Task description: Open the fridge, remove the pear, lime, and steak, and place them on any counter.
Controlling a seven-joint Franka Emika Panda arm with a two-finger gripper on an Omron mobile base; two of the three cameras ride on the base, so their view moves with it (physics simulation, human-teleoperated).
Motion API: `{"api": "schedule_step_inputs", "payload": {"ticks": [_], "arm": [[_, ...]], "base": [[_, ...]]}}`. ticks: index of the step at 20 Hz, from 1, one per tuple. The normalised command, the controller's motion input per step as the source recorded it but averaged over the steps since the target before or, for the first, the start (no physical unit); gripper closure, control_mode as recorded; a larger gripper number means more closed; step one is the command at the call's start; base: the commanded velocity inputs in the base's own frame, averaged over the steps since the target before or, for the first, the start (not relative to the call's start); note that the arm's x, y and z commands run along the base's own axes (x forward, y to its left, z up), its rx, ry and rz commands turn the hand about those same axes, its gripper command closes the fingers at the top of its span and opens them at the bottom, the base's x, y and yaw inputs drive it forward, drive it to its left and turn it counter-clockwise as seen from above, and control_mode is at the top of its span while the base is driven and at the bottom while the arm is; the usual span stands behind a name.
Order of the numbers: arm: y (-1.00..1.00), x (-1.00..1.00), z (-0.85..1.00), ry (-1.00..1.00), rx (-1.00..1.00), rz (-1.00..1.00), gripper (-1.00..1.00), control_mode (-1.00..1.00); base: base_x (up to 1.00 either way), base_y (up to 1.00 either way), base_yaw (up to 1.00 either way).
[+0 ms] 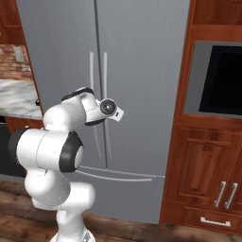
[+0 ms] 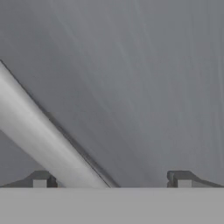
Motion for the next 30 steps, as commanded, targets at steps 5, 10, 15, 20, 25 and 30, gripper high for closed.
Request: {"api": "schedule_step_inputs", "payload": {"ticks": [5, 10, 15, 20, 25, 30], "arm": [[0.0, 0.57, 0.0, 0.13, 0.0, 0.0, -1.0, -1.0], [0.0, 0.56, 0.0, 0.04, 0.0, 0.0, -1.0, -1.0], [0.0, 0.32, 0.0, 0.04, 0.0, 0.0, 1.0, -1.0], [0.0, 0.0, 0.0, 0.0, 0.0, 0.0, 1.0, -1.0], [0.0, -0.06, 0.0, 0.0, 0.0, 0.0, 1.0, -1.0], [-0.13, -0.51, 0.1, -0.02, 0.01, 0.01, 1.0, -1.0]], "base": [[0.0, 0.0, 0.0], [0.0, 0.0, 0.0], [0.0, 0.0, 0.0], [0.0, 0.0, 0.0], [0.0, 0.0, 0.0], [0.0, 0.0, 0.0]]}}
